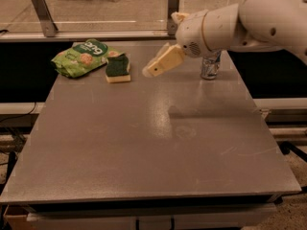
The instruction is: Move sponge near green rice chip bag
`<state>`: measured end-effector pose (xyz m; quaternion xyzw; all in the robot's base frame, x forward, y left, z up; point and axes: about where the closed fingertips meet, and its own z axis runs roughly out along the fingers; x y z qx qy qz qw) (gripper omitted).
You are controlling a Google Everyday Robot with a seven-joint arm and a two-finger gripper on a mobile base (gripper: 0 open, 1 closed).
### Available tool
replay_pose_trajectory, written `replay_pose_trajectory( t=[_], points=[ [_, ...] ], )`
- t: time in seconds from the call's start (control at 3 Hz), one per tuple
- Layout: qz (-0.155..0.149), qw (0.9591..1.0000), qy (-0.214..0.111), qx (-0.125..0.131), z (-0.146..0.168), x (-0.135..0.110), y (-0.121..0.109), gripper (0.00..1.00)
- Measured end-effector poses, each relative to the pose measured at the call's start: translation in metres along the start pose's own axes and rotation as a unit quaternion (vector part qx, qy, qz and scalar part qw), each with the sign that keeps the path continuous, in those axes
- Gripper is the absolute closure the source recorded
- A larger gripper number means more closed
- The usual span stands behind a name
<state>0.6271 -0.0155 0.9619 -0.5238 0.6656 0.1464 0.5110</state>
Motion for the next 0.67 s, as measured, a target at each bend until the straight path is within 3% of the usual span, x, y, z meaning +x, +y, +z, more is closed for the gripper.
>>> replay_pose_trajectory(
  t=[0.33, 0.67],
  points=[
    [-0.022, 0.9985, 0.009, 0.048, -0.06, 0.0064, -0.0304, 0.0],
    [-0.024, 0.9982, 0.01, 0.053, -0.0656, 0.0073, -0.0335, 0.0]
  ],
)
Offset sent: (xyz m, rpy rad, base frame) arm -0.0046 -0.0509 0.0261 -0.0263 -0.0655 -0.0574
